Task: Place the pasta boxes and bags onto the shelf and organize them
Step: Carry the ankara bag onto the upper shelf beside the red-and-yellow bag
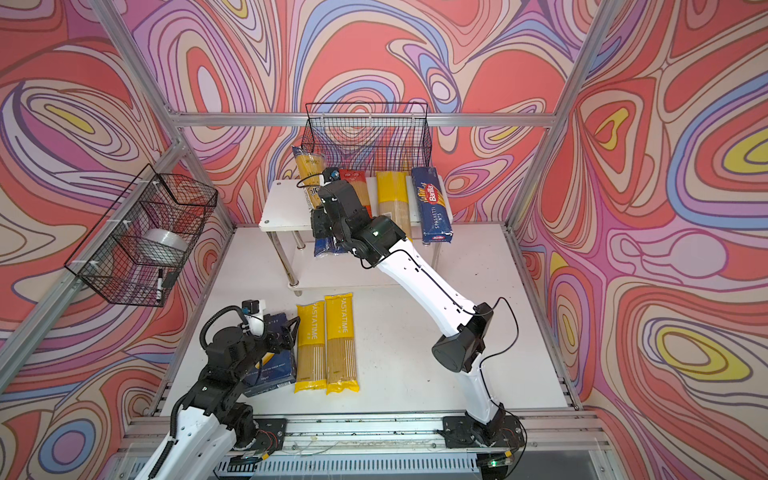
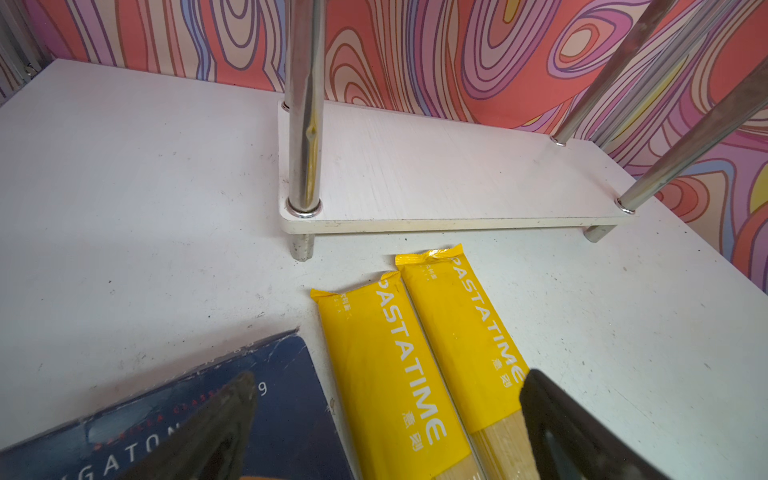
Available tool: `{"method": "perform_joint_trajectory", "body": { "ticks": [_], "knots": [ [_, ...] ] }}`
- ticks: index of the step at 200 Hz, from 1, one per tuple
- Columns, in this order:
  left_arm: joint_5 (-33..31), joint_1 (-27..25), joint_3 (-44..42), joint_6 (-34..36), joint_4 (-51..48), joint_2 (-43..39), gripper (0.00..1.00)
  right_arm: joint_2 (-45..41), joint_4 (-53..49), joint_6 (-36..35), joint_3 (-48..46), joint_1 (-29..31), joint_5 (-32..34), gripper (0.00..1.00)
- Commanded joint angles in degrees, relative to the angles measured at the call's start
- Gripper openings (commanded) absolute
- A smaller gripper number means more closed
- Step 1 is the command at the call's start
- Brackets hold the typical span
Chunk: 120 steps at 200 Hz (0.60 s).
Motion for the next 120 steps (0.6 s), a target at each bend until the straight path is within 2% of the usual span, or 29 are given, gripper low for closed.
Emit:
{"method": "perform_joint_trajectory", "body": {
  "ticks": [1,25,70,120],
  "knots": [
    [-0.01,-0.17,0.84,0.28,0.71,-0.24,1.0,0.89,6.91,0.51,3.16,-1.01,2.25,0.19],
    [-0.02,-0.16,0.88,0.19,0.75,-0.18,1.0,0.86,7.01,0.52,2.55,-1.19,2.07,0.28],
    [-0.02,-0.13,0.72,0.29,0.64,-0.53,1.0,0.86,7.22,0.89,2.0,-1.28,1.21,0.33],
    [-0.05,-0.16,0.72,0.27,0.61,-0.62,1.0,0.31,6.92,0.89,1.94,-1.28,1.05,0.45]
  ]
}}
